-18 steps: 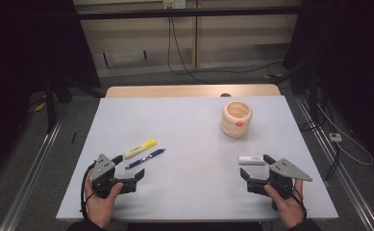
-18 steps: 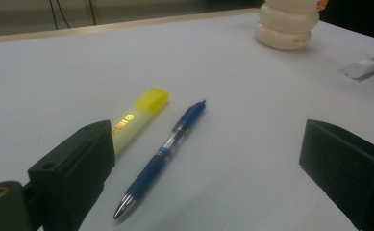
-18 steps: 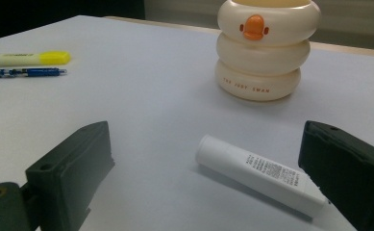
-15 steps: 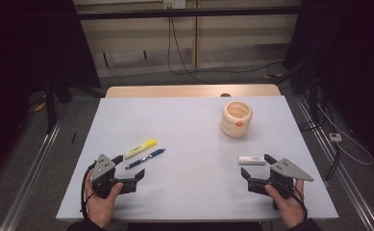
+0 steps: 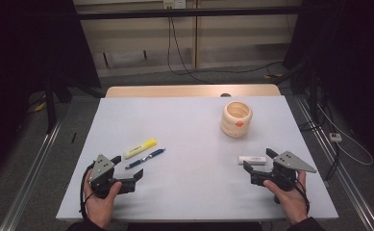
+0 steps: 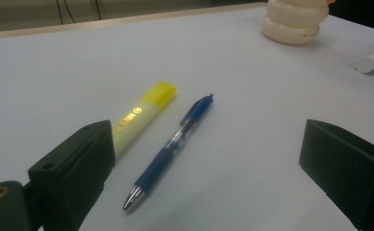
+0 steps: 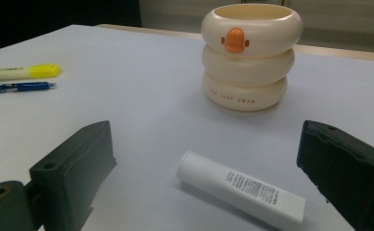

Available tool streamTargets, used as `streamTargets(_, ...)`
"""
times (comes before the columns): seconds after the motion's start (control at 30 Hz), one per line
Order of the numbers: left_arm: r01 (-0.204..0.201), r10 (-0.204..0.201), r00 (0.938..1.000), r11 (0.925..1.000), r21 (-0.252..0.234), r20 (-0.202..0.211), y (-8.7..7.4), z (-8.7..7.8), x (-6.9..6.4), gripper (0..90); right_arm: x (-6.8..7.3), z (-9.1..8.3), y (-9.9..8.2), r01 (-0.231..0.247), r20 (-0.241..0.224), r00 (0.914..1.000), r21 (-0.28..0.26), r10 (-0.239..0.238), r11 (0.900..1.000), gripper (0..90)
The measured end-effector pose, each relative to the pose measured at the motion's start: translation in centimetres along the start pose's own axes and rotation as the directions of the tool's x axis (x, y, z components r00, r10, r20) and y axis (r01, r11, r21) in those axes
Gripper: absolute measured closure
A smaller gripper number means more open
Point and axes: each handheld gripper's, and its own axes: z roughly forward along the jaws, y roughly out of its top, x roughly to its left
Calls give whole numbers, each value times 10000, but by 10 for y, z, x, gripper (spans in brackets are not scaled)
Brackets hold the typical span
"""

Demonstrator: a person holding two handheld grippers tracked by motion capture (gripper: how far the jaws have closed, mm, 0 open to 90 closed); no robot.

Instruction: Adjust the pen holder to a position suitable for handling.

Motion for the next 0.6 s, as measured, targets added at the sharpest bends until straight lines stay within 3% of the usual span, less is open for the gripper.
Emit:
streamTargets(0.3,-67,67,9999,10000,31,83,0,0,0,53,-7,12,15,-12,117,9999,11,12,10000,53)
streamTargets(0.43,-65,65,9999,10000,51,84,1,0,1,53,-10,21,24,259,87,9996,-5,-259,9997,58)
streamTargets(0.6,-290,287,9991,9995,89,318,2,2,-2,53,-17,33,33,-67,28,10000,397,66,9992,66)
